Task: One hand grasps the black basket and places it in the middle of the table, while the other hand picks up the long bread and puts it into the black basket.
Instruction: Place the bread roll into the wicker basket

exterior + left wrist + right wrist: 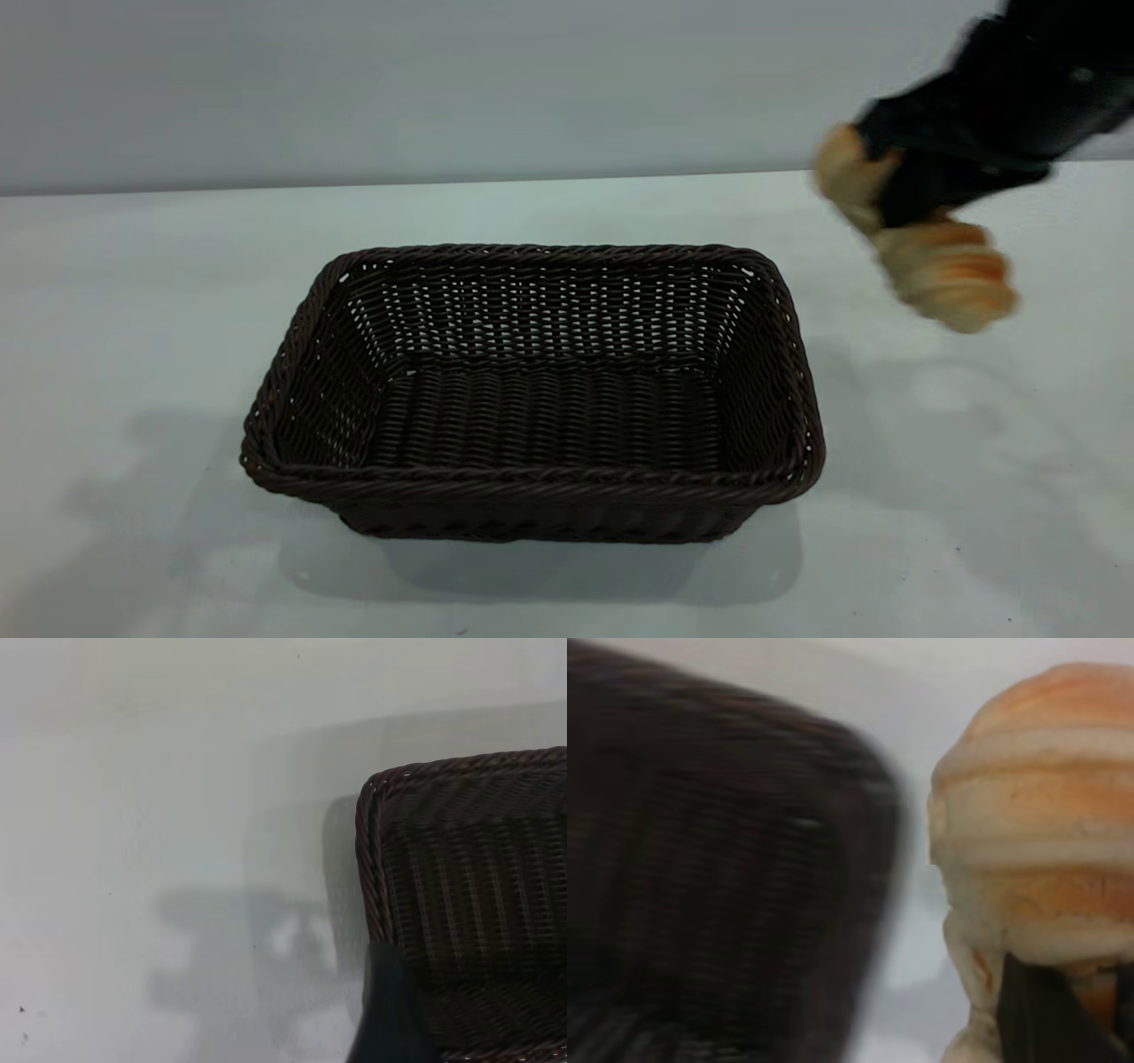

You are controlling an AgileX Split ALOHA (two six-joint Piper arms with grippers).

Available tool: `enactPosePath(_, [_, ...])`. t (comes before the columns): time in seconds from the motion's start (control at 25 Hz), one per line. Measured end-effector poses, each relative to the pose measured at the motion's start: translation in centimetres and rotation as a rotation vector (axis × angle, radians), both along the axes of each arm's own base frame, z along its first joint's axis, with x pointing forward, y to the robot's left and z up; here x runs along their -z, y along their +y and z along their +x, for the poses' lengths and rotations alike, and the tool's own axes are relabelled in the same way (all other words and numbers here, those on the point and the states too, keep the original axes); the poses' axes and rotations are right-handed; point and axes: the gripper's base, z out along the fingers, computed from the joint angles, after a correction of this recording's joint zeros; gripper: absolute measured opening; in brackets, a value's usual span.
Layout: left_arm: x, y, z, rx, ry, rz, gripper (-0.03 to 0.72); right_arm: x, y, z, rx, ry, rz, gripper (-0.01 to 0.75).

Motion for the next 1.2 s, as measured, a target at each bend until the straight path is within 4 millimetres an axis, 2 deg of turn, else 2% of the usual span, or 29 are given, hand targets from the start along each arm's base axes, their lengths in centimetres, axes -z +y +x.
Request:
enactPosePath(0.2, [0.0,0.0,0.0,0.000,-0.001,-0.001,0.550,0.7,5.2,-1.5,-0.138,-0.057,0.003,0.049])
enactPosePath(0.32, [-0.3,0.0,-0.2,0.002,-0.009,-0.002,0.550,1.9,7.6,-2.1,-0.189,-0.088,-0.001,0.049])
enactPosePath(0.44, [-0.5,0.1,-0.3,0.002,-0.016,-0.004,0.550,3.2,9.5,-2.8,-0.241,-0.107,-0.014,0.061])
enactPosePath(0.56, [-0.6,0.1,-0.4,0.002,-0.021,-0.006,0.550,4.3,10.5,-3.3,-0.285,-0.104,-0.035,0.125])
enactPosePath(0.72, [-0.8,0.2,-0.6,0.002,-0.023,-0.006,0.550,4.6,10.0,-2.8,-0.272,-0.111,-0.043,0.282])
enactPosePath(0.84, [-1.2,0.3,-1.1,0.001,-0.027,-0.006,0.550,4.2,8.6,-1.8,-0.225,-0.127,-0.042,0.368])
enactPosePath(1.04, [-2.5,0.7,-2.3,0.001,-0.069,-0.018,0.550,1.0,5.5,-0.4,-0.136,-0.187,-0.015,0.387])
enactPosePath(1.2, [-3.6,1.0,-3.5,0.001,-0.106,-0.028,0.550,-1.7,3.7,-0.5,-0.106,-0.200,0.007,0.387])
